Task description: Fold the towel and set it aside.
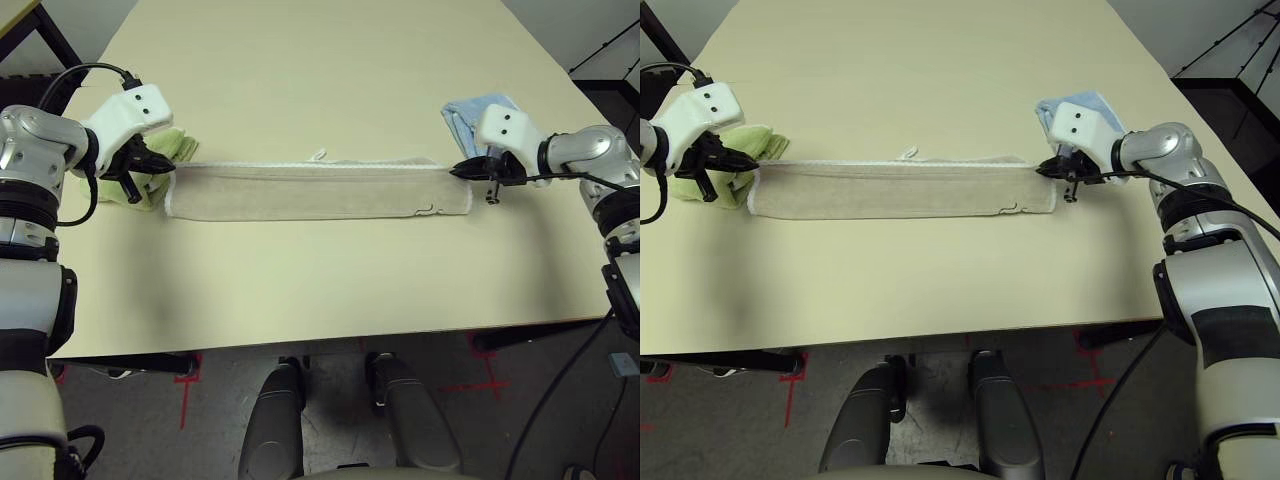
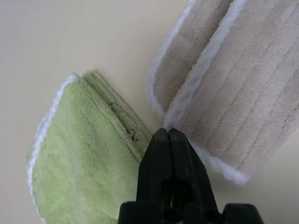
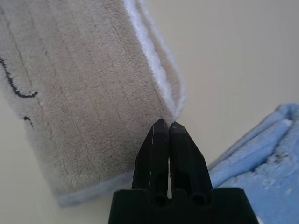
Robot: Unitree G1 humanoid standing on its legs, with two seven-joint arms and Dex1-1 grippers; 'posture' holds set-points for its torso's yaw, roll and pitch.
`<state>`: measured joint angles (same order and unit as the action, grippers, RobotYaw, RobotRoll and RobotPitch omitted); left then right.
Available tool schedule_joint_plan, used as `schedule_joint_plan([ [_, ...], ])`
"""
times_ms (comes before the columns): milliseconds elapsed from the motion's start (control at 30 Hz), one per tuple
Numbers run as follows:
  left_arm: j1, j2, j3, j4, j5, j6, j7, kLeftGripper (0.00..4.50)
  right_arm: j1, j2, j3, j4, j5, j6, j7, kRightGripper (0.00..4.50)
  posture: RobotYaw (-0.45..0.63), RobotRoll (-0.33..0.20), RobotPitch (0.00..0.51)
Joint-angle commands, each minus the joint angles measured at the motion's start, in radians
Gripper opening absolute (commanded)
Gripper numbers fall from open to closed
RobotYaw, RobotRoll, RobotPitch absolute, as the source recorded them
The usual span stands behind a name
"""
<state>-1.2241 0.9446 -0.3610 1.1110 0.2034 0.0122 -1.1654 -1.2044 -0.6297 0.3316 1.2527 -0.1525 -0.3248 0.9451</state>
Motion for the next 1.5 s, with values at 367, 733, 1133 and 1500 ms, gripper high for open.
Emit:
schedule_joint_plan([
  [367, 0.003, -0.032, 0.042, 0.086, 0.069, -0.027, 0.136, 0.03, -0.011, 0.037, -0.038, 0.053, -0.112, 0.066, -0.151, 0.0, 0.02, 0.0, 0.214],
  [733, -0.016, -0.048, 0.04, 0.119, 0.127, -0.059, 0.29, 1.01, -0.013, 0.06, -0.084, 0.042, -0.1, 0.016, -0.201, 0.57, 0.01, 0.0, 0.217],
  [1133, -0.05, -0.126, 0.4, 0.007, -0.245, 0.061, 0.052, 4.5, -0.027, 0.143, -0.456, 0.009, 0.251, 0.056, 0.029, 4.49, 0.01, 0.0, 0.213],
  [1500, 0.348, -0.251, 0.545, -0.622, -0.581, 0.408, -0.059, 4.5, 0.139, 0.195, -0.582, -0.266, 0.514, 0.496, 0.336, 4.49, 0.0, 0.0, 0.215],
])
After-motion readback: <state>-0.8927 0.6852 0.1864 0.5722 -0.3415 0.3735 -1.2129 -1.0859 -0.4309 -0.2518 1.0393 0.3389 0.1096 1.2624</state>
